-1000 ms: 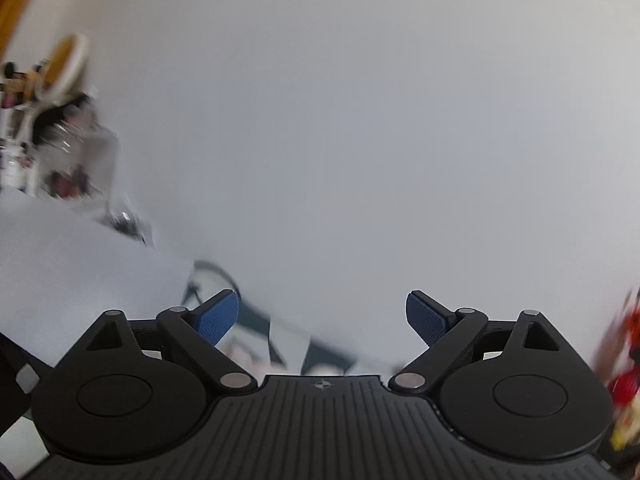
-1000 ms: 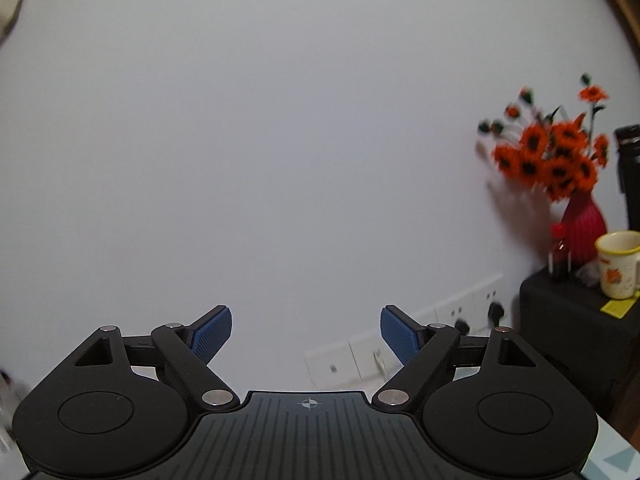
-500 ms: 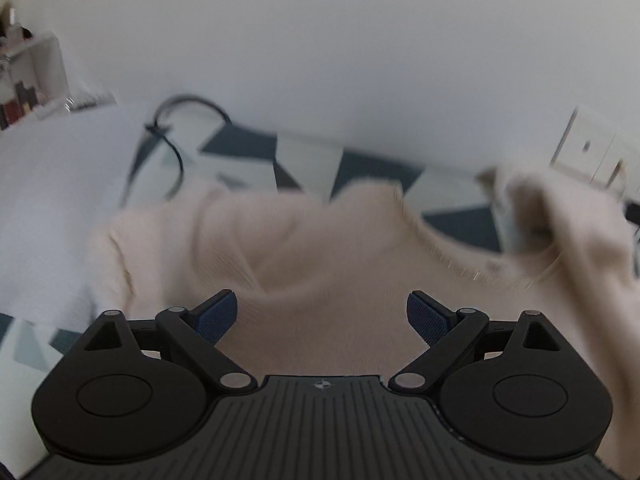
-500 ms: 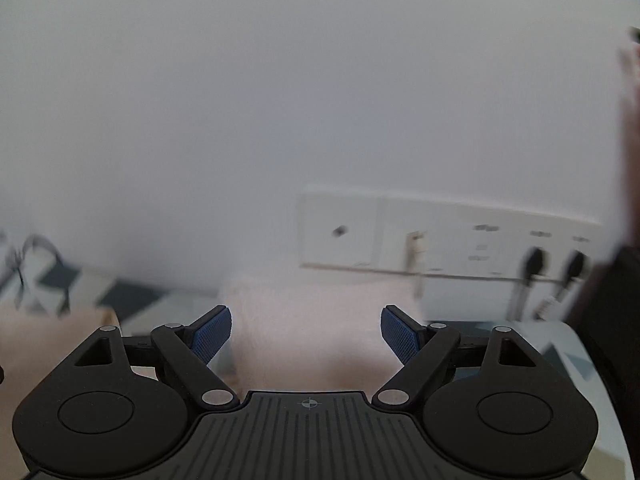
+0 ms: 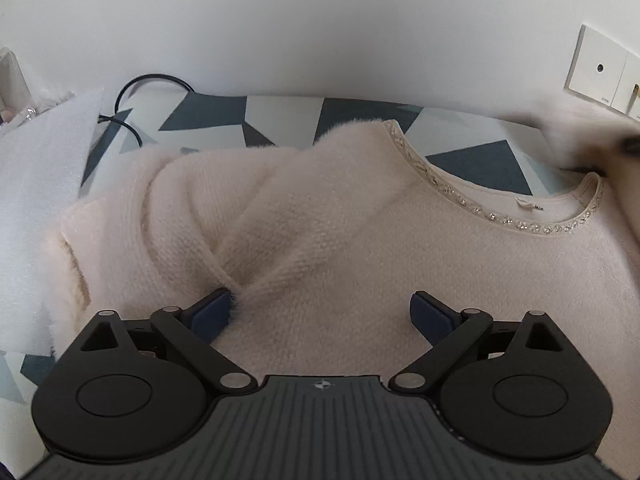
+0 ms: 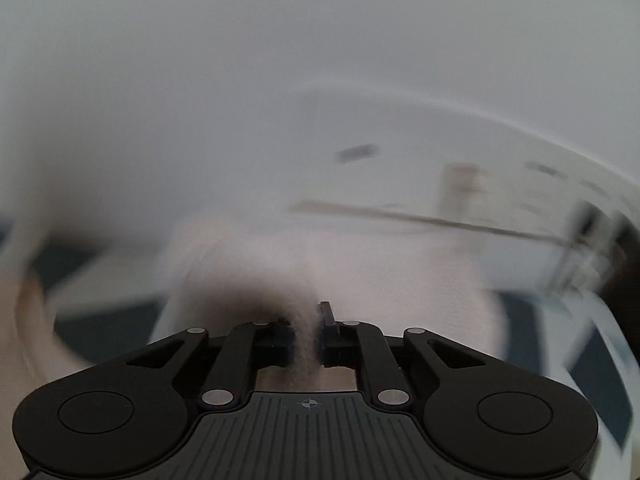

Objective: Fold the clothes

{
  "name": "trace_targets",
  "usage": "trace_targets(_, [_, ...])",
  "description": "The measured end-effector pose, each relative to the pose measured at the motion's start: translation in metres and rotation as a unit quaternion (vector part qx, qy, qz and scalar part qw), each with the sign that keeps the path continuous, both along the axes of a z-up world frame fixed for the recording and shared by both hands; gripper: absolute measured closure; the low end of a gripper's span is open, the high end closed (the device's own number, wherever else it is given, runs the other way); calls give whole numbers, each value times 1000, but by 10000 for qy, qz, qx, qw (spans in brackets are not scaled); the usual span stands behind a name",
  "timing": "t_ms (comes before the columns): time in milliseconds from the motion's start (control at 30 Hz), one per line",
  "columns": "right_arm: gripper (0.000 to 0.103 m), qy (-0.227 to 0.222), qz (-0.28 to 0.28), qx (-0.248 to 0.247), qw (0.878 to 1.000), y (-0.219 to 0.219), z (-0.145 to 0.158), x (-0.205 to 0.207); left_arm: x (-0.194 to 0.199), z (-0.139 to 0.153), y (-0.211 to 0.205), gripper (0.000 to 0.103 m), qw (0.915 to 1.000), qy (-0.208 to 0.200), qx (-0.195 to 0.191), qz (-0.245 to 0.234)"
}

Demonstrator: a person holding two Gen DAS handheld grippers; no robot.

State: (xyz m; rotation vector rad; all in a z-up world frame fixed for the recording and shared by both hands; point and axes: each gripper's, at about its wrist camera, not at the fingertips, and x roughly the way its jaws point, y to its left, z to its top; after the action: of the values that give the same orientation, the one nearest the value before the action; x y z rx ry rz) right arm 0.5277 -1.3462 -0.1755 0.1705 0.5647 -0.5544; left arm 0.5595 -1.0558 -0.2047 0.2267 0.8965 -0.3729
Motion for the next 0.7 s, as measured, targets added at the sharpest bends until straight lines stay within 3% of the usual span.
trace_targets(100, [95, -609, -1013, -14, 9930, -30, 29, -79, -2, -3, -3, 5, 9998, -36, 102, -171])
trace_targets(233, [95, -1025, -2522, 143, 9621, -60, 48, -193, -1, -5, -3, 4, 9997, -36, 76, -215])
trace_targets(333, [95, -1096, -3510, 193, 9298, -65, 43, -264, 0, -7, -2, 4, 9997, -17, 69, -250])
trace_targets(467, [94, -783, -4268, 578, 8991, -73, 13, -318, 1, -8, -4, 2, 9996, -7, 75, -265])
trace_targets(533, [94, -555, -4319, 631, 8980, -71, -2, -328, 1, -9, -5, 1, 9997, -15, 86, -235])
trace_targets(600, [89, -211, -4187, 748, 9048, -70, -12, -328, 2, -9, -6, 1, 9998, -28, 88, -197])
trace_targets(633, [85, -98, -4172, 810, 9052, -69, -15, -329, 2, -9, -7, 1, 9998, -35, 90, -180])
trace_targets(667, [71, -9, -4197, 837, 9038, -68, -15, -330, 2, -9, -7, 1, 9998, -33, 88, -166])
trace_targets(700, [65, 81, -4229, 853, 9021, -66, -16, -330, 2, -9, -7, 1, 9998, -26, 85, -155])
